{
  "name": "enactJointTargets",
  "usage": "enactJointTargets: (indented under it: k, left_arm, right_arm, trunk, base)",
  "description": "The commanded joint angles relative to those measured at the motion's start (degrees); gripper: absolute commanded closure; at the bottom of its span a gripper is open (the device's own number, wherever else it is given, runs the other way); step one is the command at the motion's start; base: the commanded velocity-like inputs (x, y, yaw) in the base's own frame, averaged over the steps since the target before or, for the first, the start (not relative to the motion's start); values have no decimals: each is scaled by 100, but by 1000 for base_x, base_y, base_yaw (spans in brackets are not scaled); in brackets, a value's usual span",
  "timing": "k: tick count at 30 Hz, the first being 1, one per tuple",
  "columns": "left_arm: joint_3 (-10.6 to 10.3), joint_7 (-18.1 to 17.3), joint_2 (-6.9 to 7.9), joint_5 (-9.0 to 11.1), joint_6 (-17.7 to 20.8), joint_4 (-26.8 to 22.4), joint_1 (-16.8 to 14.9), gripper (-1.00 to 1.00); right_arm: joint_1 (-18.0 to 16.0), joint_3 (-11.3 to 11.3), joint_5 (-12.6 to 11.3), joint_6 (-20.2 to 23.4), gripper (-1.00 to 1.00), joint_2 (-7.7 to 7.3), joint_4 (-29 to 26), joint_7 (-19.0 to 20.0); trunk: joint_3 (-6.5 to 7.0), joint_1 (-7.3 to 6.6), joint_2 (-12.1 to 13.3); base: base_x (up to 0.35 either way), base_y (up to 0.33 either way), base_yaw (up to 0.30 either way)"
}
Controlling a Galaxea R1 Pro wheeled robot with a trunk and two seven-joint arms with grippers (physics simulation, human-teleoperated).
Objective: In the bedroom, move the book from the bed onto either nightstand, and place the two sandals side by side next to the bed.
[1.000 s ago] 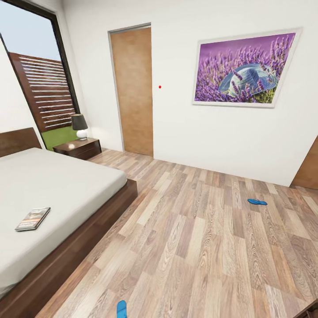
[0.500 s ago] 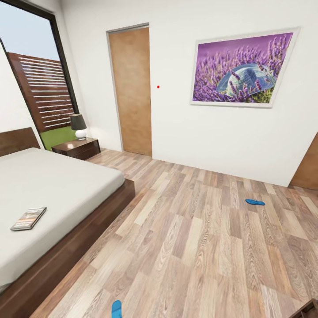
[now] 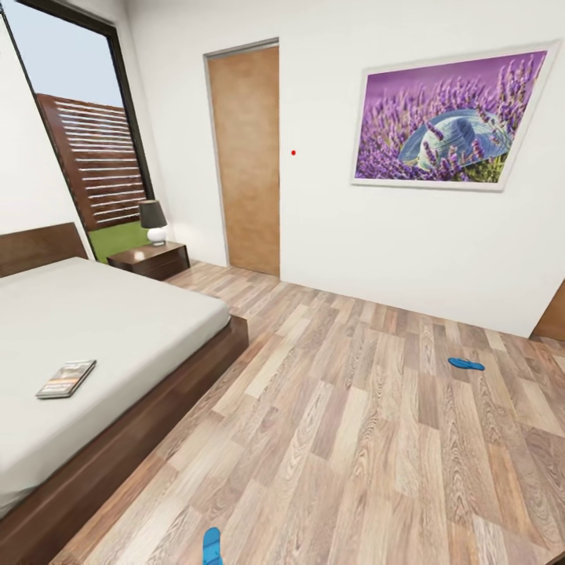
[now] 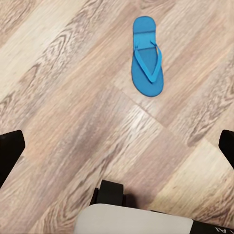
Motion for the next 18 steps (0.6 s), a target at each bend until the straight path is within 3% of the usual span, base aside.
enactJointTargets:
  k: [1, 8, 18]
  left_arm:
    - [0, 9, -1, 10, -17, 4, -3, -100]
    - [0, 9, -1, 10, -18, 4, -3, -100]
    - [0, 9, -1, 10, -25, 4, -3, -100]
  right_arm:
    - [-3, 6, 40, -14, -100, 0, 5, -2]
    - [-3, 6, 41, -14, -100, 3, 7, -8]
    - [-3, 8, 43, -14, -100, 1, 8, -3]
  trunk:
    - [-6, 0, -2]
    - [-9, 0, -2]
    - [-10, 0, -2]
  base:
    - [0, -7, 46]
    - [20, 0, 42]
    - [137, -12, 123]
